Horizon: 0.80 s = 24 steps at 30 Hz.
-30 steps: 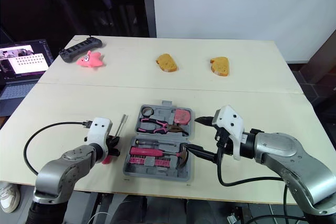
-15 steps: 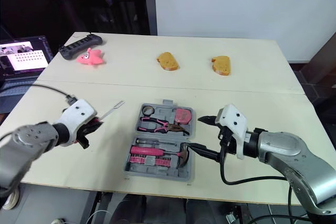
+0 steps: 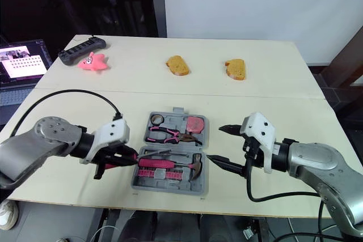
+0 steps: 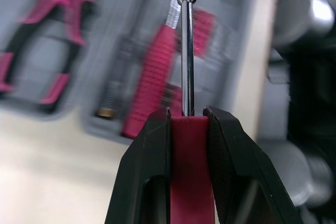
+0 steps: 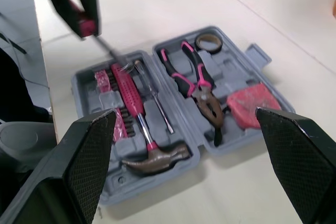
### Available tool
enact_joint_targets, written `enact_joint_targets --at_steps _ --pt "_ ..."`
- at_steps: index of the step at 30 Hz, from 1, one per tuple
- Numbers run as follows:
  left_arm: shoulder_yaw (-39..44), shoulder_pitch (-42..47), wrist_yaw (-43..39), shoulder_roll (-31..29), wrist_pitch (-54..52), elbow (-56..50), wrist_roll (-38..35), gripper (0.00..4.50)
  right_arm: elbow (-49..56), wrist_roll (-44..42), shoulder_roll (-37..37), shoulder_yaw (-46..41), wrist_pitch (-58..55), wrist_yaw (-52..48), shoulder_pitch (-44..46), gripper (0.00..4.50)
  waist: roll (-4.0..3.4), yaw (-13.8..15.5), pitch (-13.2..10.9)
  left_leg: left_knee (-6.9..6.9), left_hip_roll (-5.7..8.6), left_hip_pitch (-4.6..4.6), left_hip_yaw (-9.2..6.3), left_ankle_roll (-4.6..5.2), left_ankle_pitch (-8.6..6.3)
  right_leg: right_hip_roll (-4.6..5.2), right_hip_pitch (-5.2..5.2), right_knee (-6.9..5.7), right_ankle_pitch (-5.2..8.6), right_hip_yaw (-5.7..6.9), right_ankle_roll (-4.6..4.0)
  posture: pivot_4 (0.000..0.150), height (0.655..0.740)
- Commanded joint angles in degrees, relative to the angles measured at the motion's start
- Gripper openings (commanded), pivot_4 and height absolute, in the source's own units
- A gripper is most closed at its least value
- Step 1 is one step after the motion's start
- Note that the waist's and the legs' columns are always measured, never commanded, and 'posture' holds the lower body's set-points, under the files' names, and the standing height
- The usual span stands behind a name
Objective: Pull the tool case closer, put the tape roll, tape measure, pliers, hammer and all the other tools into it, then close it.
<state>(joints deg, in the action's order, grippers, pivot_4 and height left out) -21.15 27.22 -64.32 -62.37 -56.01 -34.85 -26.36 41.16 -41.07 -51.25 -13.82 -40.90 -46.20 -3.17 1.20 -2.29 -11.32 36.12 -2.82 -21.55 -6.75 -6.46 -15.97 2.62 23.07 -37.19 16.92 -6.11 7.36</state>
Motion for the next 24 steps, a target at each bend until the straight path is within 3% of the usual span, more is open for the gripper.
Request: enact_joint_targets --at_steps 1,7,12,24 --pt "-6.2 5.7 -2.4 -0.5 -6.1 -4.9 0.5 0.44 1.9 -0.3 0.2 -0.8 0.7 0.5 0.1 4.50 0.00 -0.1 0.0 0.00 0.00 0.00 0.00 0.00 0.00 0.00 0.00 0.00 0.00 0.00 0.00 0.150 0.7400" --pt "-17.5 14.0 -2.1 5.0 -3.7 -1.1 8.3 0.44 1.7 0.4 1.0 0.9 1.2 1.6 0.5 4.50 -0.01 -0.1 0.0 0.03 0.00 0.02 0.00 0.01 0.01 -0.02 -0.01 -0.02 0.00 -0.01 -0.01 0.150 0.7400" --pt "-22.9 14.5 0.8 10.5 -3.4 1.9 12.9 0.44 2.3 -0.1 0.8 1.3 0.6 2.1 0.4 4.50 0.00 -0.1 0.0 0.03 0.01 0.02 0.00 0.01 0.00 -0.02 -0.02 -0.02 -0.01 -0.01 0.02 0.150 0.7400" --pt "-26.1 14.0 3.7 15.1 -7.8 -0.2 14.9 0.44 -0.2 0.7 -1.8 5.4 0.9 -2.4 3.8 4.50 0.00 -0.1 0.0 0.08 0.00 0.06 -0.03 0.02 0.00 -0.03 -0.03 -0.12 -0.02 -0.01 0.04 0.150 0.7400"
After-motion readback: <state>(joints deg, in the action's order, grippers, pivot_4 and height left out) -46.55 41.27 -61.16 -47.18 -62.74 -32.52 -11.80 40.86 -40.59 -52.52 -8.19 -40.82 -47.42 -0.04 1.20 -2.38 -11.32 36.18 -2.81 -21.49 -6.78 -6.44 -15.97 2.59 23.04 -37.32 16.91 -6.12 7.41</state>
